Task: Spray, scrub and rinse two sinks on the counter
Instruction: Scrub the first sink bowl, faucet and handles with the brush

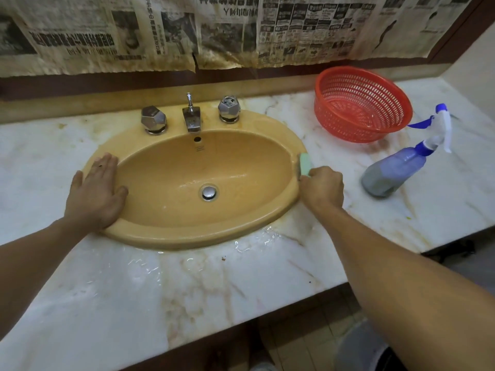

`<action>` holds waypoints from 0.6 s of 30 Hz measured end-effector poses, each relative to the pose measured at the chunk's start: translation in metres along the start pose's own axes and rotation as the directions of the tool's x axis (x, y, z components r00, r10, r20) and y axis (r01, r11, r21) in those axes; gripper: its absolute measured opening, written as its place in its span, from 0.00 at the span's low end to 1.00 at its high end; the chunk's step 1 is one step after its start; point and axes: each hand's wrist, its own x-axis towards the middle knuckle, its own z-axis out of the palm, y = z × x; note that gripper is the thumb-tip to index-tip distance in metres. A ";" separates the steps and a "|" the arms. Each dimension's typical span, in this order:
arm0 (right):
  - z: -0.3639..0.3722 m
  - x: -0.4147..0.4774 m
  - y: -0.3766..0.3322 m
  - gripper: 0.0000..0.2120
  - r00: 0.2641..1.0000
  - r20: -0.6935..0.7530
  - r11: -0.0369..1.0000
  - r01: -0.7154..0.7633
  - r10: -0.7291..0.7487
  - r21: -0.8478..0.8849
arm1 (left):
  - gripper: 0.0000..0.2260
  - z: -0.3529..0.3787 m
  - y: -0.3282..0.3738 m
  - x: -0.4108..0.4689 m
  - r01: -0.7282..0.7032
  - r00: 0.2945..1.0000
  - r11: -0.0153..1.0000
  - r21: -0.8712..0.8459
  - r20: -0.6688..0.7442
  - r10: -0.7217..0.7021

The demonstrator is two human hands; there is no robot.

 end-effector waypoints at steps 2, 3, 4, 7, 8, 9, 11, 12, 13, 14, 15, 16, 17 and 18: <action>-0.001 0.020 -0.016 0.12 0.995 0.021 0.987 0.101 -0.100 -0.121 | 0.31 -0.001 -0.004 0.004 -0.004 1.000 1.000 -0.008 0.009 0.004; -0.001 0.029 -0.026 0.13 0.990 0.027 0.976 0.140 -0.137 -0.169 | 0.29 0.000 -0.006 0.006 -0.010 1.000 1.000 -0.013 0.005 0.010; 0.000 0.037 -0.035 0.15 0.985 0.035 0.963 0.173 -0.169 -0.207 | 0.29 0.000 -0.007 0.008 -0.019 1.000 1.000 -0.018 -0.004 0.019; 0.008 0.060 -0.062 0.18 0.966 0.080 0.934 0.258 -0.245 -0.247 | 0.27 0.002 -0.011 0.015 -0.040 0.999 0.999 -0.028 -0.035 0.039; 0.012 0.066 -0.070 0.19 0.960 0.097 0.930 0.279 -0.263 -0.240 | 0.26 0.003 -0.013 0.017 -0.045 0.998 0.998 -0.034 -0.039 0.043; 0.017 0.070 -0.079 0.19 0.953 0.113 0.925 0.301 -0.282 -0.233 | 0.25 0.003 -0.014 0.020 -0.049 0.998 0.998 -0.044 -0.041 0.047; 0.026 0.074 -0.096 0.15 0.934 0.141 0.906 0.354 -0.329 -0.232 | 0.24 0.003 -0.017 0.024 -0.059 0.998 0.996 -0.072 -0.042 0.057; 0.031 0.075 -0.105 0.11 0.922 0.156 0.891 0.384 -0.355 -0.240 | 0.23 0.004 -0.018 0.025 -0.069 0.997 0.994 -0.085 -0.046 0.066; 0.036 0.074 -0.113 0.09 0.907 0.172 0.874 0.417 -0.383 -0.248 | 0.23 0.004 -0.020 0.025 -0.079 0.996 0.992 -0.098 -0.053 0.074; 0.041 0.072 -0.122 0.09 0.890 0.189 0.855 0.452 -0.414 -0.254 | 0.22 0.004 -0.020 0.026 -0.084 0.995 0.990 -0.114 -0.062 0.077; 0.046 0.070 -0.129 0.10 0.872 0.208 0.835 0.485 -0.443 -0.259 | 0.22 0.004 -0.021 0.027 -0.084 0.995 0.987 -0.134 -0.066 0.076; 0.050 0.067 -0.136 0.10 0.852 0.227 0.813 0.520 -0.472 -0.263 | 0.23 0.002 -0.020 0.028 -0.084 0.995 0.984 -0.154 -0.072 0.073; 0.054 0.063 -0.143 0.11 0.832 0.248 0.787 0.552 -0.497 -0.275 | 0.23 0.001 -0.020 0.028 -0.083 0.995 0.981 -0.175 -0.077 0.070; 0.058 0.061 -0.149 0.11 0.813 0.270 0.760 0.579 -0.516 -0.295 | 0.22 0.000 -0.018 0.029 -0.076 0.995 0.978 -0.193 -0.083 0.061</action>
